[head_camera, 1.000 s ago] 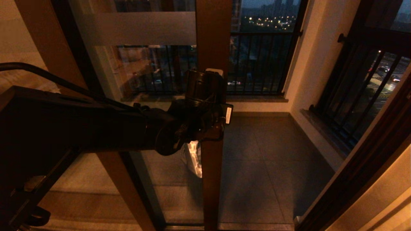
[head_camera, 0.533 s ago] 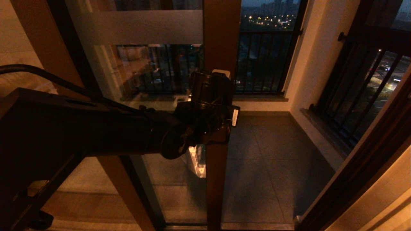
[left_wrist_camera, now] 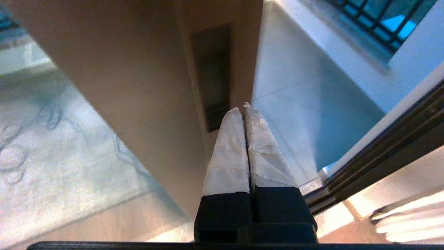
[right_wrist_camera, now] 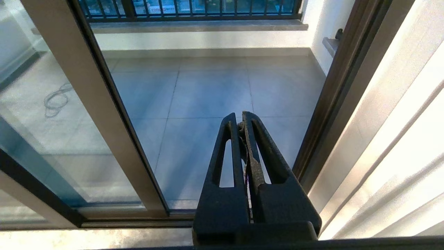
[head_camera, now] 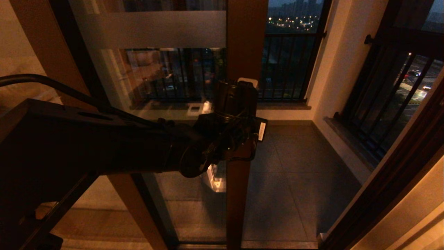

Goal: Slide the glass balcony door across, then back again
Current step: Close the slid door

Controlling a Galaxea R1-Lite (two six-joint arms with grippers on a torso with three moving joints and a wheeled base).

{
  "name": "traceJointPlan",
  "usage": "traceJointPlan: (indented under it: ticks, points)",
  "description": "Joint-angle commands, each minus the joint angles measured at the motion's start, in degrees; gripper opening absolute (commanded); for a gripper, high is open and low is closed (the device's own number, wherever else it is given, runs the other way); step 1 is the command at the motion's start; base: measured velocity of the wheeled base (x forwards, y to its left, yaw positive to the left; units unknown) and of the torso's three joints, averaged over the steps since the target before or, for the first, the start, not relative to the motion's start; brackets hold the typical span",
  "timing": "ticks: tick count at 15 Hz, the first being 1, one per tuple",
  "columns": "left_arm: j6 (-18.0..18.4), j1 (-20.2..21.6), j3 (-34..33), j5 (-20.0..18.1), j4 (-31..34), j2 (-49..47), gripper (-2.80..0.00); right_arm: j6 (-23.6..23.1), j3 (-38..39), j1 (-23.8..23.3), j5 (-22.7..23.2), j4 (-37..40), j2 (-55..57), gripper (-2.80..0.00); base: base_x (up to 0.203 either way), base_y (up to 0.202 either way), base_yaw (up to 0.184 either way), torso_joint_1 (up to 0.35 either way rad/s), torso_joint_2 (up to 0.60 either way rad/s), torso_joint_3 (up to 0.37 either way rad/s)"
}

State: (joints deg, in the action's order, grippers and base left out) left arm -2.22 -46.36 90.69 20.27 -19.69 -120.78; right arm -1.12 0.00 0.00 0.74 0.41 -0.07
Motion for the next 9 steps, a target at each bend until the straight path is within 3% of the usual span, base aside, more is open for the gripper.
traceJointPlan:
  ticks: [1, 9]
  points:
    - [-0.07, -0.22, -0.44, 0.28, -0.47, 0.64, -2.80, -0.02, 0.18, 0.00, 0.05, 0.02, -0.01, -2.80, 0.000, 0.000, 0.000, 0.000, 0.00, 0.000]
    - [0.81, -1.80, -0.77, 0.25, 0.09, 2.57, -2.80, -0.02, 0.18, 0.00, 0.05, 0.02, -0.01, -2.80, 0.000, 0.000, 0.000, 0.000, 0.00, 0.000]
